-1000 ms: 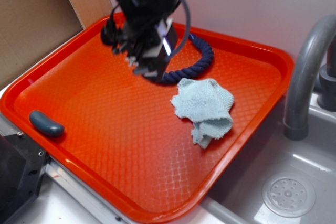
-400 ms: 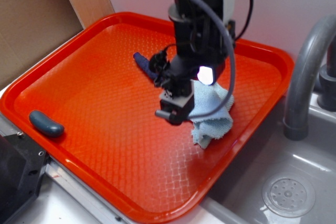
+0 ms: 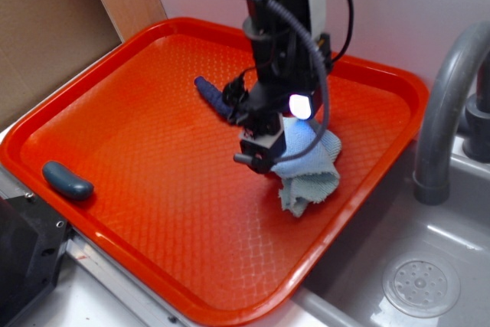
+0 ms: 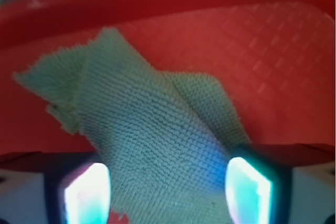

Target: Grab the blue cloth.

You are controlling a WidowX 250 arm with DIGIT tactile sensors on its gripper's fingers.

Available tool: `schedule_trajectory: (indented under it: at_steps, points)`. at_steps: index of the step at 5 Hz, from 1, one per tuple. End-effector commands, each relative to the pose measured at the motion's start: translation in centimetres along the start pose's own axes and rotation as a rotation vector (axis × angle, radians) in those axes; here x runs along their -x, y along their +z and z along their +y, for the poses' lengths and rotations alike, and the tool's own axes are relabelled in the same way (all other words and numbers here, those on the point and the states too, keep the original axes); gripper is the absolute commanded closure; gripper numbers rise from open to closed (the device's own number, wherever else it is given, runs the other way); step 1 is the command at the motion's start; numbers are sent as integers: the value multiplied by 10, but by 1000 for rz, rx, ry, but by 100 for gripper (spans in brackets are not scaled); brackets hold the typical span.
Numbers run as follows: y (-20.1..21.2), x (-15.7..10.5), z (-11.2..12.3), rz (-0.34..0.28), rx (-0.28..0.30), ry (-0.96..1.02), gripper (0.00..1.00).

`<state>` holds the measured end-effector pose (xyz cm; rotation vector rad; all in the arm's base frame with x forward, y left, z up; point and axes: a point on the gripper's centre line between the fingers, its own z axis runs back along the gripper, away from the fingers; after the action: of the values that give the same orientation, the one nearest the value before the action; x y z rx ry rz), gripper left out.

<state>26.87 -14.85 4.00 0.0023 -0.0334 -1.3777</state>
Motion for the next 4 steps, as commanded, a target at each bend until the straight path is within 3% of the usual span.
schedule_trajectory:
  at_steps: [1, 3, 4]
  points:
    - [-14, 0, -14, -25, -19, 27, 100]
    - [15, 8, -15, -49, -69, 87, 100]
    - [50, 14, -11, -92, -78, 176, 100]
